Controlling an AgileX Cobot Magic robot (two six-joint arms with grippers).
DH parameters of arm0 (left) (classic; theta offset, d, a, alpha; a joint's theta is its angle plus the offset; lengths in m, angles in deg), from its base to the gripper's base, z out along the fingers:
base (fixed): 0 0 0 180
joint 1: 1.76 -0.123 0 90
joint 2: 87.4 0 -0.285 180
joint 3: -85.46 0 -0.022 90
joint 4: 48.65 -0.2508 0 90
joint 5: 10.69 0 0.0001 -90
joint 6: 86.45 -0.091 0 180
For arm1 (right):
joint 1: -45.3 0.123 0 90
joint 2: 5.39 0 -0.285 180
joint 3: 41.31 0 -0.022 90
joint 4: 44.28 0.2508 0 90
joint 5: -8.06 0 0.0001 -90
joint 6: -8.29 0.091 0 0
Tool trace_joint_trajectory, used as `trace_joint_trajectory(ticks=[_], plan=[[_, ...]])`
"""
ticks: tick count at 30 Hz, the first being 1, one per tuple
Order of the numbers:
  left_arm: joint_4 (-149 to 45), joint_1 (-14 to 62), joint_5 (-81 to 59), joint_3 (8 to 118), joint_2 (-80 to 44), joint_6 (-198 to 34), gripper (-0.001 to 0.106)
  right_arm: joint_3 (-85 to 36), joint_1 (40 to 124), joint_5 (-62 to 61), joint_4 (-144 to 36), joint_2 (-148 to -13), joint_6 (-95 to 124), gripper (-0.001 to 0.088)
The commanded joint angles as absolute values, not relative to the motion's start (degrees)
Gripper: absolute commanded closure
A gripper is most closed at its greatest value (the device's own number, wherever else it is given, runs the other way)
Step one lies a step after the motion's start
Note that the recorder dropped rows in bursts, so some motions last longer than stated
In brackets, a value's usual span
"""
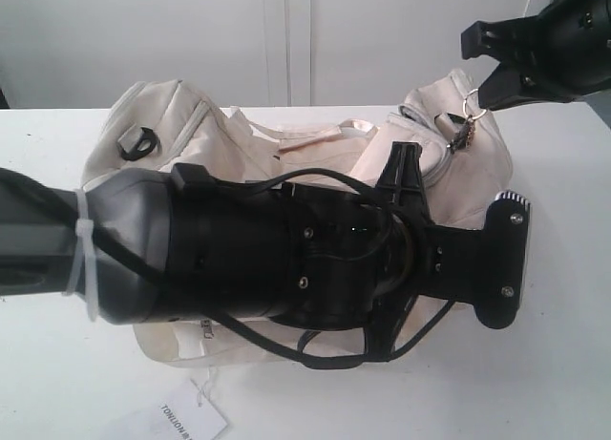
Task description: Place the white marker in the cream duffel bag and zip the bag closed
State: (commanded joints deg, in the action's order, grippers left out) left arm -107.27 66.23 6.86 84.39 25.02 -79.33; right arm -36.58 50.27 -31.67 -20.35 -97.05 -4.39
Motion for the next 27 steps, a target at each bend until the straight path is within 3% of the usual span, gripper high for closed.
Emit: trace_joint_trajectory(ticks=[17, 27], plan=[[-107.2, 66.2, 6.7, 84.4, 25.0, -79.3, 0.105, -36.6, 50.4, -17.8, -11.1, -102.8, -12.4, 0.0868], [-107.2, 66.2, 6.7, 84.4, 25.0, -79.3, 0.105, -36.6, 50.4, -22.2, -10.3, -103.5, -12.4, 0.0868]])
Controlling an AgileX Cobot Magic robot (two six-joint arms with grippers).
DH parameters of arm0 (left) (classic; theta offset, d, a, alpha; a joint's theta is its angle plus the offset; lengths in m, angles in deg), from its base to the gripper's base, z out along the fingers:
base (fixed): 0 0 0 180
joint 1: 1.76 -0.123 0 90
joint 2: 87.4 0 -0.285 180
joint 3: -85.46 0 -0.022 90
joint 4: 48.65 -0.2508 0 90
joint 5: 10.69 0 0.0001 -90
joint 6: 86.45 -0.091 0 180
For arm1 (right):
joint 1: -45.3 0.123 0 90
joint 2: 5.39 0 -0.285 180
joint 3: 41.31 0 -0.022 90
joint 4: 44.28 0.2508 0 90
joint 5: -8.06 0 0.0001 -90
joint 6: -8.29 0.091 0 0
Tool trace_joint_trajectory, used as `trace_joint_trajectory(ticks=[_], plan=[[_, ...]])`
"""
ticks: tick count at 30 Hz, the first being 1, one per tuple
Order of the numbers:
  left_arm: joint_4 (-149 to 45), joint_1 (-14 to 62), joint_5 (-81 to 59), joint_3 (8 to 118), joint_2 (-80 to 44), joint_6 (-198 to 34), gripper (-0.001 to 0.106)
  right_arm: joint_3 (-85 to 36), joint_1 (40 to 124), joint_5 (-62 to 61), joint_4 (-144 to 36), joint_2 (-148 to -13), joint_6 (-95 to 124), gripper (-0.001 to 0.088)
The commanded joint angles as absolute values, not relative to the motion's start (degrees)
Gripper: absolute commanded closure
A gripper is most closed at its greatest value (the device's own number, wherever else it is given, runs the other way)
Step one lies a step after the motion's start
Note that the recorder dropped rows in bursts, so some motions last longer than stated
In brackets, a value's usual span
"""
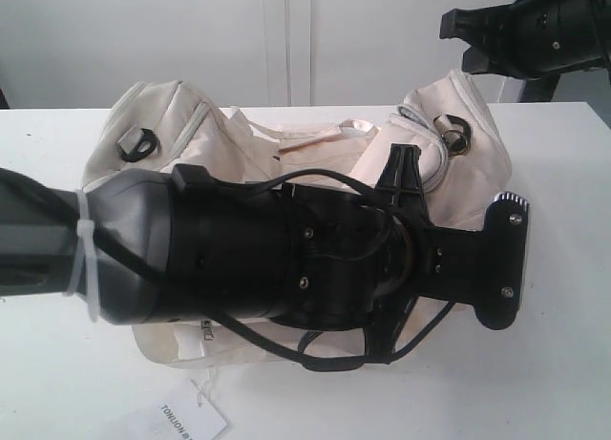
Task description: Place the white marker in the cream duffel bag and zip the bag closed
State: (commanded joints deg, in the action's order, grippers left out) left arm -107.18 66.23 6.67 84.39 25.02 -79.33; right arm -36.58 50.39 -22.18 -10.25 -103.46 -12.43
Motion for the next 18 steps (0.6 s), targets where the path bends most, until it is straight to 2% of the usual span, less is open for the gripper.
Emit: trace_joint_trajectory(ticks=[6, 13, 18], plan=[[-107.2, 66.2, 6.9, 84.4, 25.0, -79.3, 0.105, -38.7, 49.8, -34.7, -10.3, -103.1, -10.9, 0.0868], [-105.8, 66.2, 7.0, 84.4, 25.0, -79.3, 0.105, -39.6, 48.8, -38.3, -12.0, -103.0, -10.6, 0.0867], [-105.8, 66.2, 7.0, 84.4, 25.0, -79.3, 0.105, -39.6, 48.7, -39.2, -14.4, -103.0, -10.6, 0.0773]])
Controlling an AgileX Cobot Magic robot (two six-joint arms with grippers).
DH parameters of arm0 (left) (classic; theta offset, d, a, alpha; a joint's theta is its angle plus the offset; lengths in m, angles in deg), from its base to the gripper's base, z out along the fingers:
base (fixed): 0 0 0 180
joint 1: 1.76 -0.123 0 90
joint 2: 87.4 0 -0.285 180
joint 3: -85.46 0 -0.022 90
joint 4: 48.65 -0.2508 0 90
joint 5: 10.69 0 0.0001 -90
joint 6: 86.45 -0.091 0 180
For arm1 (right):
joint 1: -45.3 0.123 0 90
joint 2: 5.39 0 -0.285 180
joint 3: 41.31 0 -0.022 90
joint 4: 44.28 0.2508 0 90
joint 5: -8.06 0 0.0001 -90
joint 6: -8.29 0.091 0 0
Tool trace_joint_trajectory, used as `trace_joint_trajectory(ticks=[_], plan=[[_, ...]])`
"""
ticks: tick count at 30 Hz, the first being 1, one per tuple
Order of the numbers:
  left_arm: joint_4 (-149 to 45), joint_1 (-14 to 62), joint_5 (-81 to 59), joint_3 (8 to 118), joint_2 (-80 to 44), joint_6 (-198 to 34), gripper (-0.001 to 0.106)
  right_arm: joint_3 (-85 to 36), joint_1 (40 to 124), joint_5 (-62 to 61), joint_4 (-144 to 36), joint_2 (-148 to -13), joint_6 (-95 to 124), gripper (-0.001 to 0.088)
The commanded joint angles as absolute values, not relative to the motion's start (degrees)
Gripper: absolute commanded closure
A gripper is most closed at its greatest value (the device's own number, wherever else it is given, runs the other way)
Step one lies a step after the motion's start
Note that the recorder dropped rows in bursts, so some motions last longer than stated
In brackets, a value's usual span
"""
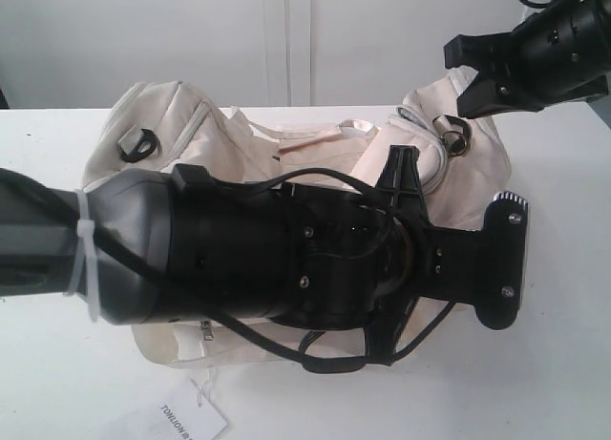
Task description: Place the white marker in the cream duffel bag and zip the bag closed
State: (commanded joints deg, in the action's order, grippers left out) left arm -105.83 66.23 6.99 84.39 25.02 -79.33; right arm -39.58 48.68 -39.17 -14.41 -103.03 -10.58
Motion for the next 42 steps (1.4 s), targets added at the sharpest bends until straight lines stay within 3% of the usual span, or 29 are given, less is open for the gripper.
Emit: trace_joint_trajectory(ticks=[5, 13, 26, 29, 33, 42], plan=[[-105.8, 66.2, 6.9, 84.4, 25.0, -79.3, 0.105, -39.6, 48.7, -39.1, -14.4, -103.9, -10.6, 0.0656], [-105.8, 66.2, 6.9, 84.4, 25.0, -79.3, 0.105, -39.3, 48.7, -39.5, -14.5, -106.3, -9.4, 0.0576], [-105.8, 66.2, 6.9, 84.4, 25.0, -79.3, 0.105, -39.3, 48.7, -41.8, -14.2, -108.7, -8.0, 0.0568], [-105.8, 66.2, 6.9, 84.4, 25.0, -79.3, 0.105, -39.3, 48.7, -42.4, -13.9, -108.7, -8.0, 0.0643], [-105.8, 66.2, 6.9, 84.4, 25.0, -79.3, 0.105, -39.3, 48.7, -42.6, -13.7, -108.7, -8.0, 0.0862], [-105.8, 66.2, 6.9, 84.4, 25.0, -79.3, 0.105, -39.3, 48.7, -40.5, -13.0, -106.0, -8.4, 0.0868]])
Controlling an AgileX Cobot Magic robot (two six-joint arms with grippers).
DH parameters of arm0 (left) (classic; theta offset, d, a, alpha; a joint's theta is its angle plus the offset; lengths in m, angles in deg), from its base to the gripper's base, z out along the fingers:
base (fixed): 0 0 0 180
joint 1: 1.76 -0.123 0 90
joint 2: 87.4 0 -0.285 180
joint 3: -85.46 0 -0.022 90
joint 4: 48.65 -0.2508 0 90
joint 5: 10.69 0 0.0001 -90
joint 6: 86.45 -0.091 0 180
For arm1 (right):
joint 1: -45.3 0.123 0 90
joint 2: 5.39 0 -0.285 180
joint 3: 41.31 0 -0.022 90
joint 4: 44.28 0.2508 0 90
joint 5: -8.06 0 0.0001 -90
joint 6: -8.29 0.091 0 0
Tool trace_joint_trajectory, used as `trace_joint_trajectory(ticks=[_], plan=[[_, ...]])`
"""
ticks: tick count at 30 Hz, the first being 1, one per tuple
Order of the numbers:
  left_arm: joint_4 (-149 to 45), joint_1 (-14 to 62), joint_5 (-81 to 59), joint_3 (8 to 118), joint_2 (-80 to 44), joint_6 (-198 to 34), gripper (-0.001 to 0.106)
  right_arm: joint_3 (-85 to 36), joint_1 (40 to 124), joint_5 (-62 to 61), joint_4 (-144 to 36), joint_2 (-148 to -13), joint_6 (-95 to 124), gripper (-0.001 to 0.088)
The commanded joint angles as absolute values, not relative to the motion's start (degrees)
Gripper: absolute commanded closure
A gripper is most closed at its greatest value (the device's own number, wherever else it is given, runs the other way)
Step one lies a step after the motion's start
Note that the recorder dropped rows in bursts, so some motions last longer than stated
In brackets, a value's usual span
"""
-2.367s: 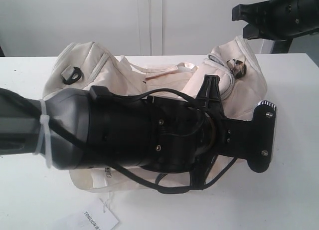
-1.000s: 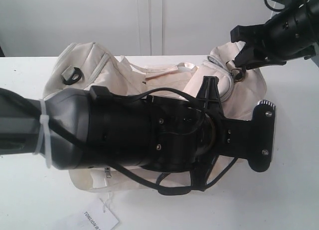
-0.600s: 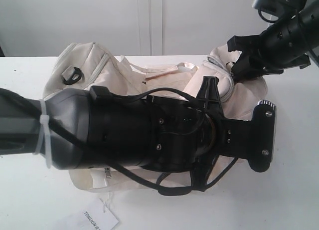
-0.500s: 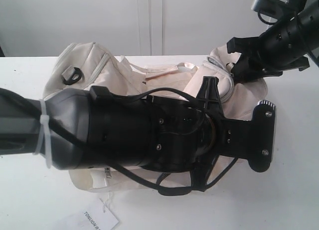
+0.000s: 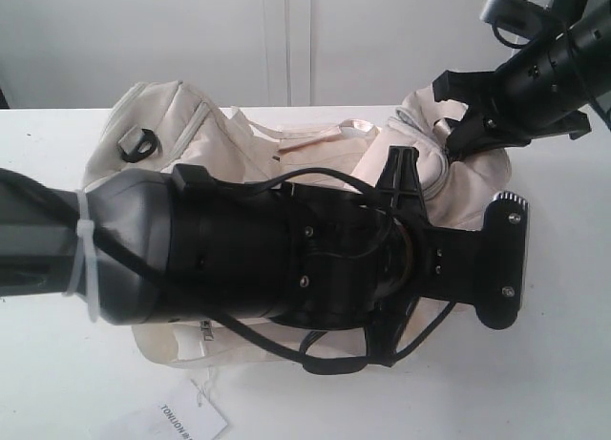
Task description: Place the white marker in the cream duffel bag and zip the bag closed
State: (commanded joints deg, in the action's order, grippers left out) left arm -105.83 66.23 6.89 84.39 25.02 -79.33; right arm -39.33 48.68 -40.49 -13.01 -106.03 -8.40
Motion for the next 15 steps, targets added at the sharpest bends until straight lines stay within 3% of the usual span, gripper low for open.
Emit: trace_joint_trajectory(ticks=[15], plan=[[-105.8, 66.2, 6.9, 84.4, 25.0, -79.3, 0.105, -39.3, 48.7, -36.0, -6.7, -102.0, -13.8, 0.0868]])
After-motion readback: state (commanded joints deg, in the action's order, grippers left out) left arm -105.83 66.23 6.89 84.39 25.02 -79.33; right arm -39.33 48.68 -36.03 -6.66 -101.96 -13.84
